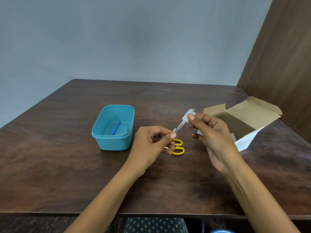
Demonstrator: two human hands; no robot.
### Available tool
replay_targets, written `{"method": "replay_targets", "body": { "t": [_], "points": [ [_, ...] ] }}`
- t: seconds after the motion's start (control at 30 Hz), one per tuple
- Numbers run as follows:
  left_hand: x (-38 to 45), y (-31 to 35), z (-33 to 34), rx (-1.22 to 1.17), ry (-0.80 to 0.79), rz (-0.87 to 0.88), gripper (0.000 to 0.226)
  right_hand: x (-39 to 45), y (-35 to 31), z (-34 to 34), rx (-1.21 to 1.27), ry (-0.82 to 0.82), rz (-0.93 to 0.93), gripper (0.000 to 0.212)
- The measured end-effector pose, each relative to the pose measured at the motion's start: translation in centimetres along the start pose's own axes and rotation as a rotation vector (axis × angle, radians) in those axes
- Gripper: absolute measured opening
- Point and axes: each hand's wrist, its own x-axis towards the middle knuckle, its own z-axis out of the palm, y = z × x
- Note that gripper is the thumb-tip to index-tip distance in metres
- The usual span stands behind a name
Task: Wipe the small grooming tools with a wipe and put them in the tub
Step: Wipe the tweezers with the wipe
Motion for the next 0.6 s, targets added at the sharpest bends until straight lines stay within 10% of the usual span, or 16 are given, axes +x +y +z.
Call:
{"method": "replay_targets", "body": {
  "t": [0.6],
  "points": [
    [0.0, -0.5, 0.0, 0.31, 0.082, 0.206, 0.005, 0.1, -0.5, 0.4, 0.149, 0.169, 0.022, 0.005]
  ]
}}
